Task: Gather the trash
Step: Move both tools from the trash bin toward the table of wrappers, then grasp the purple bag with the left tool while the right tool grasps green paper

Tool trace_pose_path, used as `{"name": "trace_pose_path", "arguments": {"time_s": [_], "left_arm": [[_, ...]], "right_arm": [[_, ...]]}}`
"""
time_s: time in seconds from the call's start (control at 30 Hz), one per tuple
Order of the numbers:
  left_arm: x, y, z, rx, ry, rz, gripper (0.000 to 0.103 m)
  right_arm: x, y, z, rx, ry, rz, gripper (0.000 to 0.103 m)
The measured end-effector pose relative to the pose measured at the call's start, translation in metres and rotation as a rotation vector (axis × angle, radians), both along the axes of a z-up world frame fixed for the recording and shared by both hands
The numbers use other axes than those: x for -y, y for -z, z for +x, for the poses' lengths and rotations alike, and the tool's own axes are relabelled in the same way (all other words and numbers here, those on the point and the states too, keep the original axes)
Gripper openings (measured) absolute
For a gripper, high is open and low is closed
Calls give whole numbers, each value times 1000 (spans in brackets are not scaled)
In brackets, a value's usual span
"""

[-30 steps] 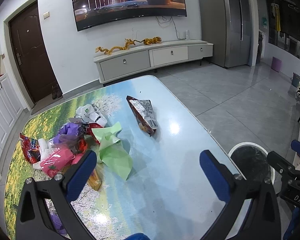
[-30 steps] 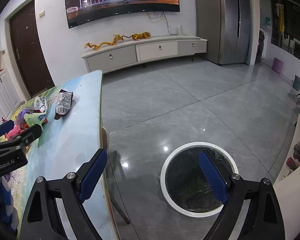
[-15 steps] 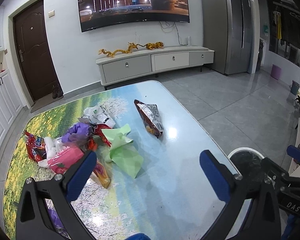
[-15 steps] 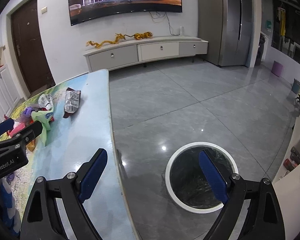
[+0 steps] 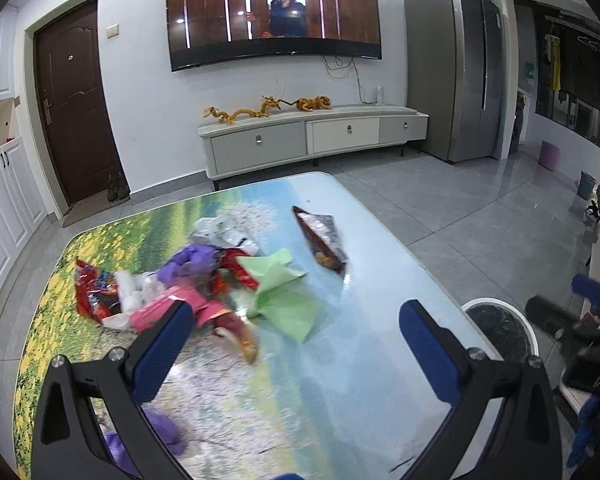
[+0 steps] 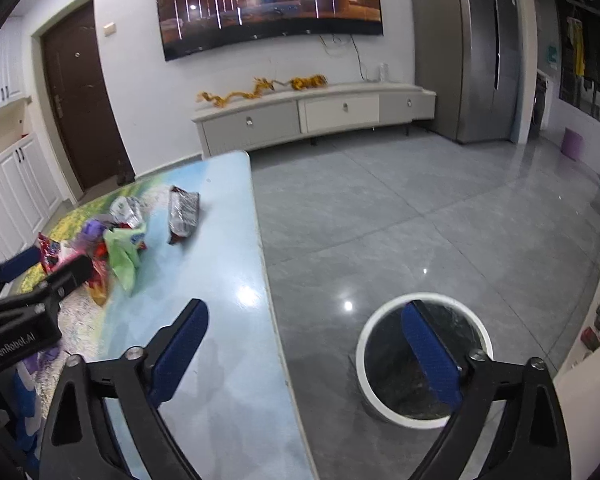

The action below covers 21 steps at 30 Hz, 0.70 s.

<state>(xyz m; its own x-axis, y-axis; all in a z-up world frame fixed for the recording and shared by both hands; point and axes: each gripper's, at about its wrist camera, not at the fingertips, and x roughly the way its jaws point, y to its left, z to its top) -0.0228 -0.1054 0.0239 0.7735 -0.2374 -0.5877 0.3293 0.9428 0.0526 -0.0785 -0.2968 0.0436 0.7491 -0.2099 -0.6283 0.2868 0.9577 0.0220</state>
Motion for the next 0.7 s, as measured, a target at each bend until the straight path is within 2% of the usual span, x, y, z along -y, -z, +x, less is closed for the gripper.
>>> {"name": "trace_pose_path", "arguments": {"time_s": [0.1,0.2,0.33,0.47,0.53,0.63,0.7], "left_arm": [[-29,2,0,-6,-29,-10,103],[-64,9,-1,-28,-72,-4,103],[-104,23,-2,-74,-95,7,103],[-128,40,2,-150,-90,-25,102],[-133,49,4,-183,-80,-38,98],[-137,59,7,-227,-60,-55,85],[-138,65,9,-249,-53,-58,77]], "right_arm": [[-12,-9,5,25,-41,-19,103],[-27,-12,20,2,-115,-4,103],[-52,-7,44,-50,-225,60,103],[-82,5,82,-106,-353,152,99],[-94,12,101,-121,-392,181,88],[-108,22,124,-149,-431,222,76],[-115,27,138,-156,-452,257,74]]}}
